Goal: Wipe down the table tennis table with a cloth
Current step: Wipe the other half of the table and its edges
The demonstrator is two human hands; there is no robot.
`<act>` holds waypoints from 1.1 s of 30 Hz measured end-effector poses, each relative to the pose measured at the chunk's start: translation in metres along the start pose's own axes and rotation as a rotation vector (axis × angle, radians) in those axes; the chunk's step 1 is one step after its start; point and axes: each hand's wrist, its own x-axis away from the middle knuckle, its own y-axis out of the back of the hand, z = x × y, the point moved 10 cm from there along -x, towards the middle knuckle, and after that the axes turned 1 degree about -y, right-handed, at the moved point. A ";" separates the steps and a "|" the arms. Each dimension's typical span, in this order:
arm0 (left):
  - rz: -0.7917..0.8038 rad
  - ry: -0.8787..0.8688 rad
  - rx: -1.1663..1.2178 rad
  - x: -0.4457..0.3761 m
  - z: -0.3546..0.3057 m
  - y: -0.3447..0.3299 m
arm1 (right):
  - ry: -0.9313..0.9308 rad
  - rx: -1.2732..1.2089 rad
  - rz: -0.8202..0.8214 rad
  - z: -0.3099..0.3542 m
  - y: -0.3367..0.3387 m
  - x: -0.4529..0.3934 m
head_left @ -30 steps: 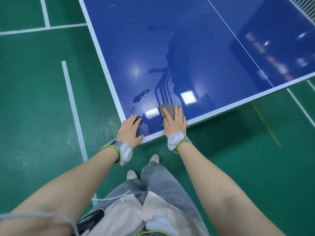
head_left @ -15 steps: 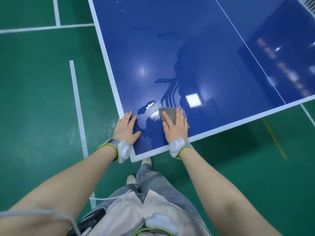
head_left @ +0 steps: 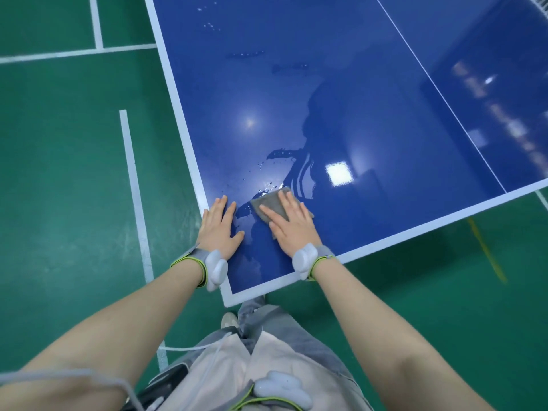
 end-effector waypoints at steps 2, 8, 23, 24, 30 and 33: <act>0.006 -0.016 0.008 -0.002 0.002 0.001 | -0.167 -0.027 -0.020 -0.038 0.008 -0.009; -0.014 -0.004 -0.003 -0.013 0.004 0.003 | -0.464 -0.052 0.000 -0.051 0.007 -0.036; -0.069 0.024 0.052 -0.039 0.003 0.017 | -0.320 -0.059 -0.127 -0.052 0.027 -0.075; -0.078 0.018 0.061 -0.041 0.003 0.018 | -0.360 -0.061 -0.106 -0.050 0.024 -0.077; -0.168 -0.082 0.069 -0.046 0.003 0.026 | -0.237 -0.082 -0.048 0.009 0.011 -0.074; -0.133 -0.137 0.058 -0.048 0.000 0.026 | -0.069 -0.080 -0.033 0.019 0.008 -0.066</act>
